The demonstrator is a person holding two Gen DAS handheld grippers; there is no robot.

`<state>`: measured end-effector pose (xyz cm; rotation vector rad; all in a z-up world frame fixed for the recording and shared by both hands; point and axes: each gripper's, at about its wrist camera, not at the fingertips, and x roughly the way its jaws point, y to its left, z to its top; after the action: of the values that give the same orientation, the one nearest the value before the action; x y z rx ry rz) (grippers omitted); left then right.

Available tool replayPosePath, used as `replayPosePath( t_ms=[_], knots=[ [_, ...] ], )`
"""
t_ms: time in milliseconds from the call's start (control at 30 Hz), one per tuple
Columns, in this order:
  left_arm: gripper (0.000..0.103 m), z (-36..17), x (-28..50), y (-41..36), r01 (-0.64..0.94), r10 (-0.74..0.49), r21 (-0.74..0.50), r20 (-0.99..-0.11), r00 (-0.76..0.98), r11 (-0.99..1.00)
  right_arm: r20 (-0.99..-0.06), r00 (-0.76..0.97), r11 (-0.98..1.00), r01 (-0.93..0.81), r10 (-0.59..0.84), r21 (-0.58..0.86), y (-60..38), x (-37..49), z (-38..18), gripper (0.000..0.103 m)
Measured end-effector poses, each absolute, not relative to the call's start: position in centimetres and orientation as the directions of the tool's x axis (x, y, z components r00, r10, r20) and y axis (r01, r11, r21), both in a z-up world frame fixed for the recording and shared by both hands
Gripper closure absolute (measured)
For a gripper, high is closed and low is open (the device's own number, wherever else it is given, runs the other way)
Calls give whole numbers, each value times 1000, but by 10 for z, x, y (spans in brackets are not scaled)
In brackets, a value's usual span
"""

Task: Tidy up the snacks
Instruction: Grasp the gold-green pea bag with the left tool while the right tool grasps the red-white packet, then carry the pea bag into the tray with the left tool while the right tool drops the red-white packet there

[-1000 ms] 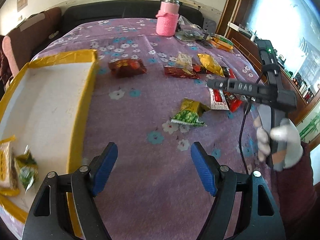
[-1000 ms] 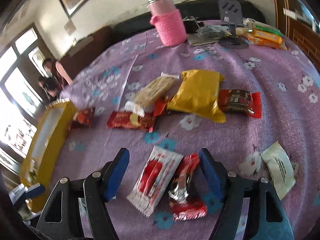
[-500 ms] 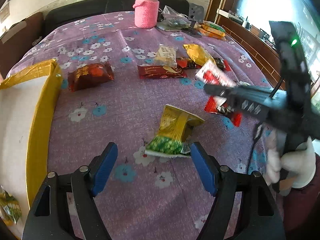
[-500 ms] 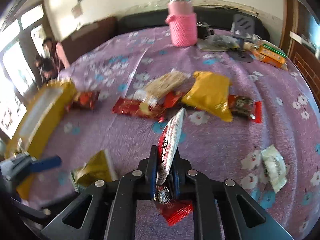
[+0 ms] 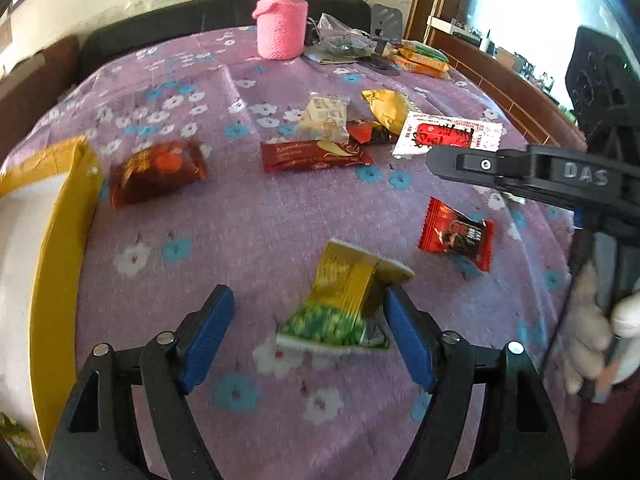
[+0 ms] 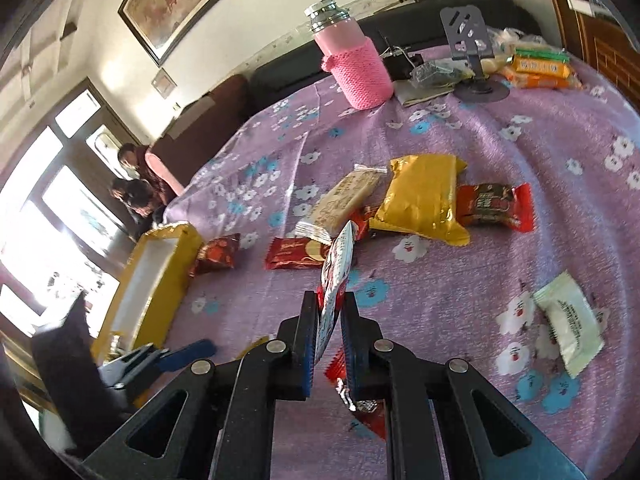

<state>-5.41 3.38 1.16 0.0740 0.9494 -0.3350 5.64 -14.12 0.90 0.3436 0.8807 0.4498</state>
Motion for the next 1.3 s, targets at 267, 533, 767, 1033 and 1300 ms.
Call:
replayPosePath(
  t_ms=[267, 533, 767, 1033, 1300],
  knots=[
    [64, 13, -55, 14, 370, -245, -31, -800, 548, 928, -643, 532, 825, -229, 551, 517, -142, 59, 3, 91],
    [65, 30, -68, 45, 295, -274, -115, -764, 584, 949, -636, 533, 821, -240, 558, 519, -140, 57, 2, 91],
    [65, 73, -102, 128, 159, -262, -210, -701, 663, 965, -631, 537, 822, -260, 560, 507, -134, 54, 2, 91],
    [65, 99, -123, 259, -80, -119, -260, -667, 735, 962, -668, 544, 856, -235, 508, 460, -109, 56, 2, 91],
    [64, 75, -112, 332, -224, 21, -187, -721, 693, 956, -649, 455, 788, -437, 609, 433, 11, 31, 46, 91]
  ],
)
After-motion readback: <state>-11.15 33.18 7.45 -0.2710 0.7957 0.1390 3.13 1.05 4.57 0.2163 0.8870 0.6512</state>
